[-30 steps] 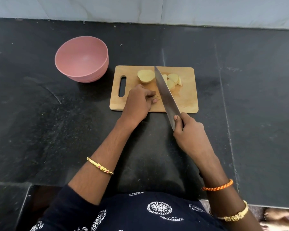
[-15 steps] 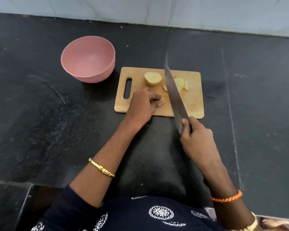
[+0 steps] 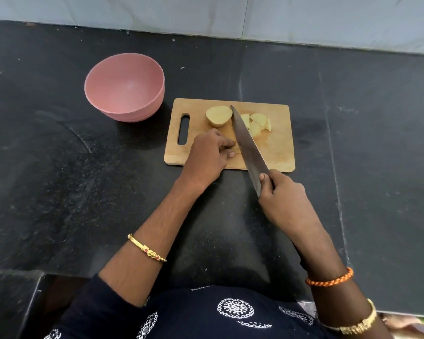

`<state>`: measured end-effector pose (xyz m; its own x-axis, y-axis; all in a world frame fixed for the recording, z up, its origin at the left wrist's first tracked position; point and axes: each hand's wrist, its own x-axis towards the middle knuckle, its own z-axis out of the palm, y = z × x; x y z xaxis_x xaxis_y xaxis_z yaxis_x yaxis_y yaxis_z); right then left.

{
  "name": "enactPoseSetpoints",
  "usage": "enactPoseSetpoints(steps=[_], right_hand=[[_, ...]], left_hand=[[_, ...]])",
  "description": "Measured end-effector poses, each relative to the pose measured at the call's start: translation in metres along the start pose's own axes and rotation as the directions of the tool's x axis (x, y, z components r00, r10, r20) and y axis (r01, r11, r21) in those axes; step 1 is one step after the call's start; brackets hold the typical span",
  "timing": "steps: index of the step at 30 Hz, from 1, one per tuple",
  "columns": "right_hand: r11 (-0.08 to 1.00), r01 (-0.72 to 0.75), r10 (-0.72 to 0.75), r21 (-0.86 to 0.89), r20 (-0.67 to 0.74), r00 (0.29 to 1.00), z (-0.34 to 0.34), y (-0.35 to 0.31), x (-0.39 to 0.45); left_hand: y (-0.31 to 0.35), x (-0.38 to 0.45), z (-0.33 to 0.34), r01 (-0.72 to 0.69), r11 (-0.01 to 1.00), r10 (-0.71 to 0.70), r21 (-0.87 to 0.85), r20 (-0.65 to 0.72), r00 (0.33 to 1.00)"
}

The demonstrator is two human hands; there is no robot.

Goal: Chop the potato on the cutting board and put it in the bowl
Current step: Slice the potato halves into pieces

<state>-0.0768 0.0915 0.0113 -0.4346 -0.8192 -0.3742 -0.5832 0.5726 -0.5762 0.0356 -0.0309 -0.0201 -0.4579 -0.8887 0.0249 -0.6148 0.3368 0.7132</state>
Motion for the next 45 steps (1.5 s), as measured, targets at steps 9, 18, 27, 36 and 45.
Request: enactPoseSetpoints(steps=[9, 18, 27, 36, 45], right_hand=[[0.999, -0.040, 0.040, 0.000, 0.044, 0.998, 0.004, -0.012, 0.007], [0.992, -0.051, 0.062, -0.111, 0.098, 0.993, 0.006, -0.010, 0.002], [0.998, 0.014, -0.010, 0.057, -0.066, 0.998, -0.010, 0.009, -0.024], [0.997, -0.013, 0.015, 0.075, -0.022, 1.000, 0.006, 0.003, -0.017], [0.998, -0.058, 0.058, 0.005, -0.001, 0.998, 0.006, 0.001, -0.010]], left_hand=[[-0.002, 0.001, 0.003, -0.023, 0.999, 0.022, -0.024, -0.028, 0.999], [0.000, -0.002, 0.008, -0.021, 0.999, 0.019, -0.027, -0.070, 0.997], [-0.003, -0.003, 0.004, -0.032, 0.998, 0.029, -0.051, -0.073, 0.997], [0.001, -0.002, 0.007, -0.056, 0.998, 0.055, -0.032, -0.056, 0.997], [0.002, -0.001, 0.013, -0.023, 0.995, 0.017, -0.096, -0.058, 0.998]])
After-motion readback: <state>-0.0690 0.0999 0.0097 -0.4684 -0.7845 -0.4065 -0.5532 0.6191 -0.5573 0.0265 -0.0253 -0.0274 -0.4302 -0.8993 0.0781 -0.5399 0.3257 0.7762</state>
